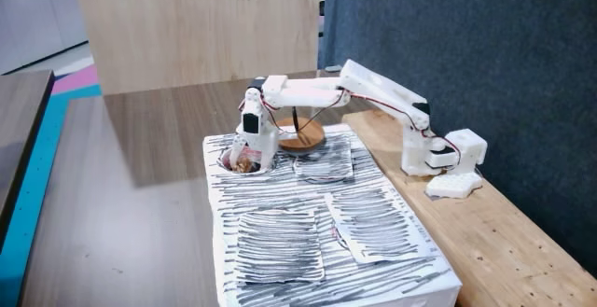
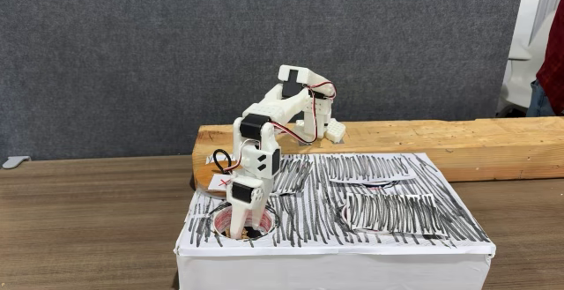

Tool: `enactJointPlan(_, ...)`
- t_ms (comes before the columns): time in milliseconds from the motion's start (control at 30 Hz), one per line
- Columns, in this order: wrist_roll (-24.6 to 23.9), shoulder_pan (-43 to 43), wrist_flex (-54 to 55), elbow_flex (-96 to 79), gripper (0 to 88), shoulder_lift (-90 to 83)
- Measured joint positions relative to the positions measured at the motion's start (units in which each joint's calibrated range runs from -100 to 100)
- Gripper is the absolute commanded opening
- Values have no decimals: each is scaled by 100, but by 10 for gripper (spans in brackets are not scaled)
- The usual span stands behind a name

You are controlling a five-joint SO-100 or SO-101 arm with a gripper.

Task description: Pick the brown debris from the hole.

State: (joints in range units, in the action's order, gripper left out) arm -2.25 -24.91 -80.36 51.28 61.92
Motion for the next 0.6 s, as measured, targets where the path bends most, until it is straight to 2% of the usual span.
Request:
enactJointPlan(300, -36, 15, -77, -27, 455, -916)
enactJointPlan(600, -31, 22, -77, -45, 455, -572)
